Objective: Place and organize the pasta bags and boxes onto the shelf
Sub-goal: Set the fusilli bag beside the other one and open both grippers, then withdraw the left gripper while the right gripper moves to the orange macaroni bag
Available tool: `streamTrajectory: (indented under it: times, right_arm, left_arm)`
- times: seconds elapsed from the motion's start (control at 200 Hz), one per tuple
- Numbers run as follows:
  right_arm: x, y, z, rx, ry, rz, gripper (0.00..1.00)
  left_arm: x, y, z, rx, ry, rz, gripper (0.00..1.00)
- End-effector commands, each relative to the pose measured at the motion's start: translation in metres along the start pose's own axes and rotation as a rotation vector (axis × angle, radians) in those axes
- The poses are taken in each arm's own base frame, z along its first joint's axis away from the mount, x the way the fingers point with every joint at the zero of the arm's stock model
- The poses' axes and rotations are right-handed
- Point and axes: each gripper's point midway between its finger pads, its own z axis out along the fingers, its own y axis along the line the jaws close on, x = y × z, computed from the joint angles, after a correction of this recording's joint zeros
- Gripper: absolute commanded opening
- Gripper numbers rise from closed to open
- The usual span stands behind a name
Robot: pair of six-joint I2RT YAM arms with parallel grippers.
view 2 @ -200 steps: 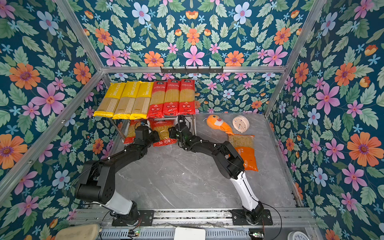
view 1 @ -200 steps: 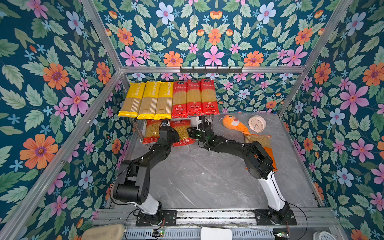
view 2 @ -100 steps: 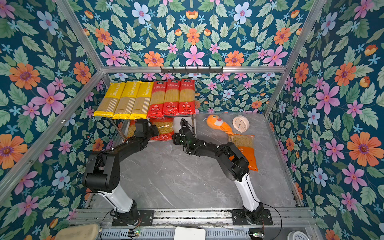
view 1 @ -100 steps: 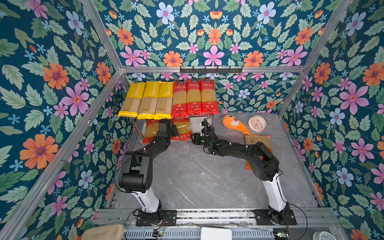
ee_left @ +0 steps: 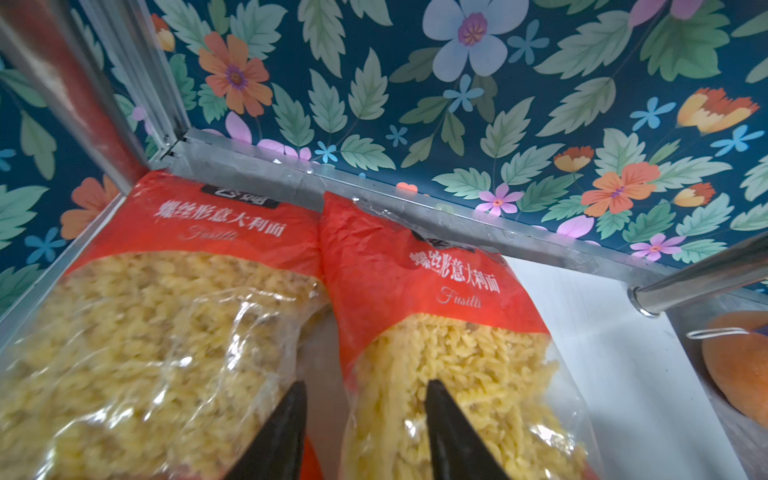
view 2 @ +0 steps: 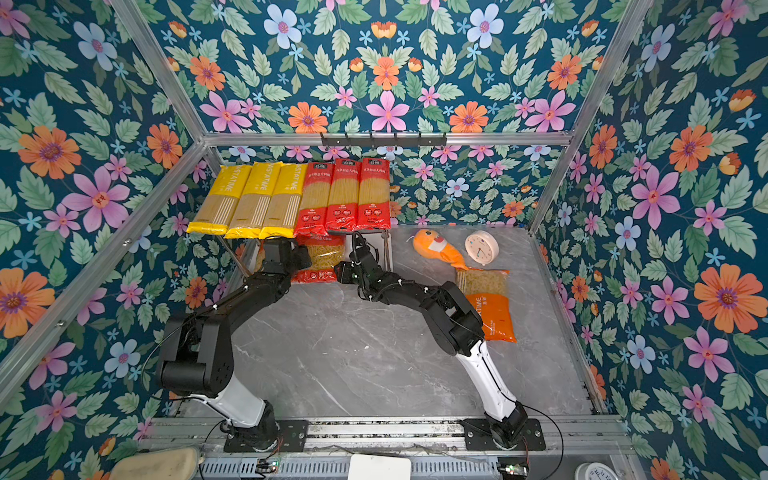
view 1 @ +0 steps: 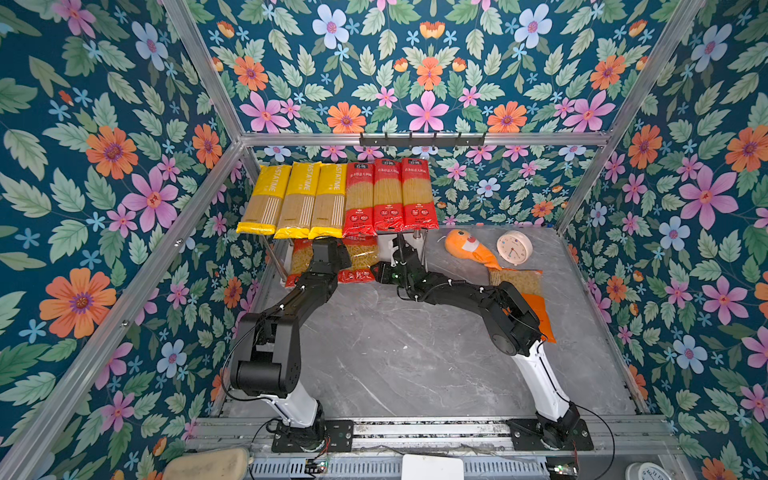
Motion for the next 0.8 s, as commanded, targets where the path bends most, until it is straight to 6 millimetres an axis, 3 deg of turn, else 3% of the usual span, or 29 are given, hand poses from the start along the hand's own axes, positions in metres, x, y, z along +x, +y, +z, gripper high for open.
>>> streamTrajectory:
  times: [0.0,0.2,0.35,0.64,0.795]
  right_arm:
    - [0.01,0.004,0.003,-0.004,0.033,0.001,0.52]
    - [0.001,0.02,0.007,-0.038,0.032,-0.003,0.44]
    - [0.004,0.025,0.007,-0.039,0.058,0.006,0.44]
    - [-0.003,0.021,-0.041,0.009,0.033,-0.078,0.58]
    - [0.019,0.021,-0.069,0.027,0.065,-0.13,0.59]
  left_arm:
    - [0.007,0.005,-0.004,-0.017,0.025,0.001,0.54]
    - [0.01,0.017,-0.022,-0.062,0.016,-0.014,0.57]
    - [0.007,0.017,-0.037,-0.046,0.011,-0.038,0.57]
    - [0.021,0.019,-0.075,-0.027,0.013,-0.087,0.59]
    - [0.047,0.004,-0.094,0.02,0.026,-0.088,0.6]
